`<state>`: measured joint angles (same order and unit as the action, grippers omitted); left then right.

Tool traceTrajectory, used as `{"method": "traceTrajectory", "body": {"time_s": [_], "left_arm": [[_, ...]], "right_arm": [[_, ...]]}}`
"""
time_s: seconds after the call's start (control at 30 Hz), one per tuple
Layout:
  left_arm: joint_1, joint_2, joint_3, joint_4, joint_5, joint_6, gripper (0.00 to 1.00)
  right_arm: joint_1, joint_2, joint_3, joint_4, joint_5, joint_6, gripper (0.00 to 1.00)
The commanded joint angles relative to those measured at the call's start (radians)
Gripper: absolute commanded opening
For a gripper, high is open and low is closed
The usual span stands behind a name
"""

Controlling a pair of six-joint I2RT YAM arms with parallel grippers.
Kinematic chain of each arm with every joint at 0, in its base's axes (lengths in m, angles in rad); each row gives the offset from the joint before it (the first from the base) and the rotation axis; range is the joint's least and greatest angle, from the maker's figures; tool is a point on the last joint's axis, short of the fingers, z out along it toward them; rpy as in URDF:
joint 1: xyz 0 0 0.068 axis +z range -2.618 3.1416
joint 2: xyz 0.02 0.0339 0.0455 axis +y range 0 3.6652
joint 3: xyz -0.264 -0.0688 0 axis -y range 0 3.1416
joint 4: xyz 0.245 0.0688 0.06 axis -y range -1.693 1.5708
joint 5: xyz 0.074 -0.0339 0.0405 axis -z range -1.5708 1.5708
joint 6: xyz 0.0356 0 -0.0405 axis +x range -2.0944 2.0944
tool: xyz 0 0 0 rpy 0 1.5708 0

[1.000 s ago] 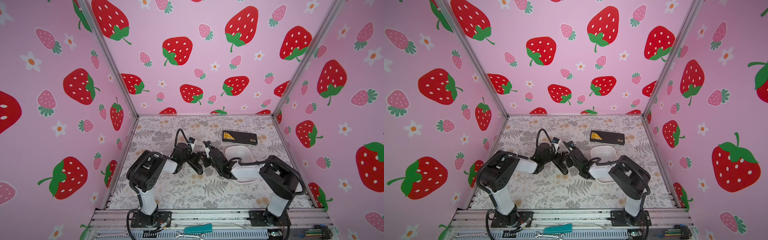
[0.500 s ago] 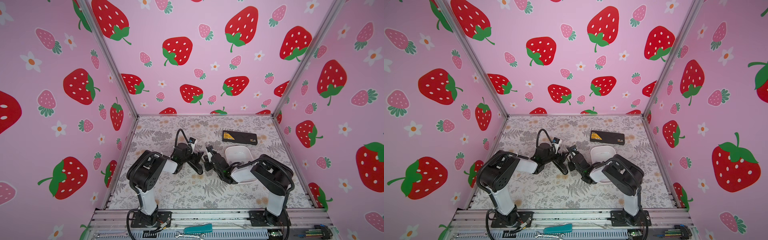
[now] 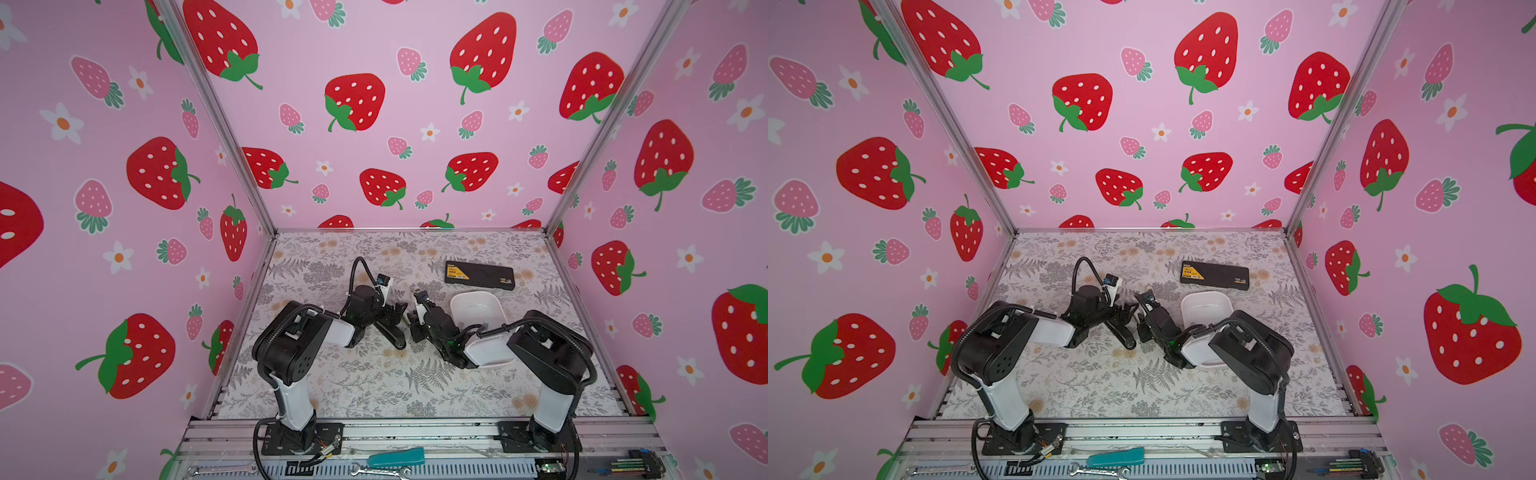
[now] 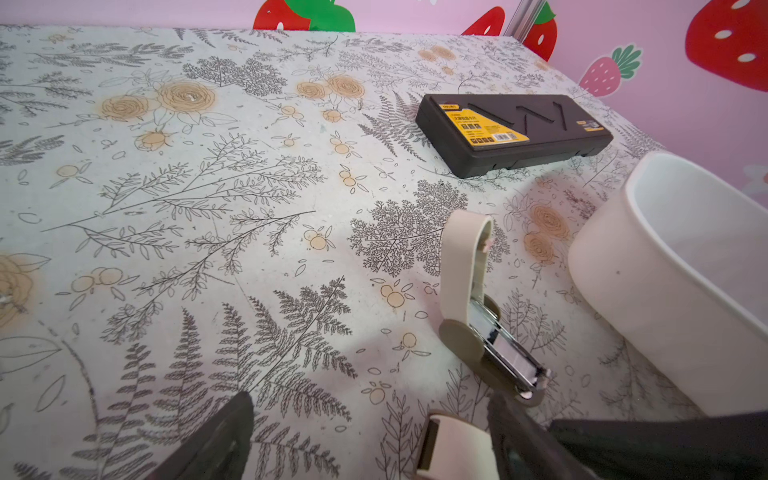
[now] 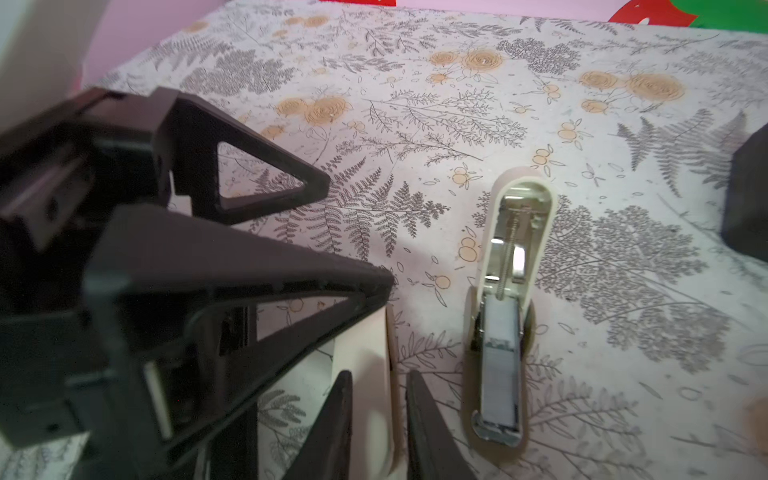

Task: Load the staples into the stapler

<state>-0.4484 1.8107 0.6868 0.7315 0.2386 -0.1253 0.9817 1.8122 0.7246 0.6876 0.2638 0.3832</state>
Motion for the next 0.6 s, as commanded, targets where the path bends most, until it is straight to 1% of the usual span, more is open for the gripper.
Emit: {"method": "traceTrajectory", "body": {"time_s": [0.0, 0.1, 0.2, 0.37, 0.4, 0.43, 0.47, 0.57], "left_arm": [[0.026, -0.063, 0.084, -0.116, -0.009, -0.034, 0.9], [0.041, -0.089, 0.127, -0.173, -0.005, -0.055, 0.91], [0.044, -0.089, 0.183, -0.237, 0.0, -0.067, 0.92], [0.06, -0.027, 0.294, -0.324, -0.015, -0.104, 0.92], [0.067, -0.009, 0.32, -0.34, -0.007, -0.117, 0.92], [0.075, 0.007, 0.34, -0.351, 0.007, -0.126, 0.92], [0.084, 0.024, 0.36, -0.358, 0.024, -0.136, 0.92], [0.097, 0.062, 0.4, -0.381, 0.038, -0.148, 0.91]], "right_arm": [[0.002, -0.095, 0.069, -0.233, 0.055, -0.001, 0.32], [-0.003, -0.151, 0.076, -0.277, 0.077, -0.004, 0.39], [-0.022, -0.158, 0.044, -0.282, 0.079, 0.01, 0.45], [-0.061, -0.101, -0.002, -0.264, 0.033, 0.036, 0.51], [-0.064, -0.085, -0.004, -0.26, 0.025, 0.035, 0.51], [-0.067, -0.069, -0.003, -0.258, 0.019, 0.034, 0.55], [-0.07, -0.05, -0.001, -0.255, 0.013, 0.033, 0.57], [-0.083, 0.0, 0.01, -0.248, -0.006, 0.033, 0.58]]}}
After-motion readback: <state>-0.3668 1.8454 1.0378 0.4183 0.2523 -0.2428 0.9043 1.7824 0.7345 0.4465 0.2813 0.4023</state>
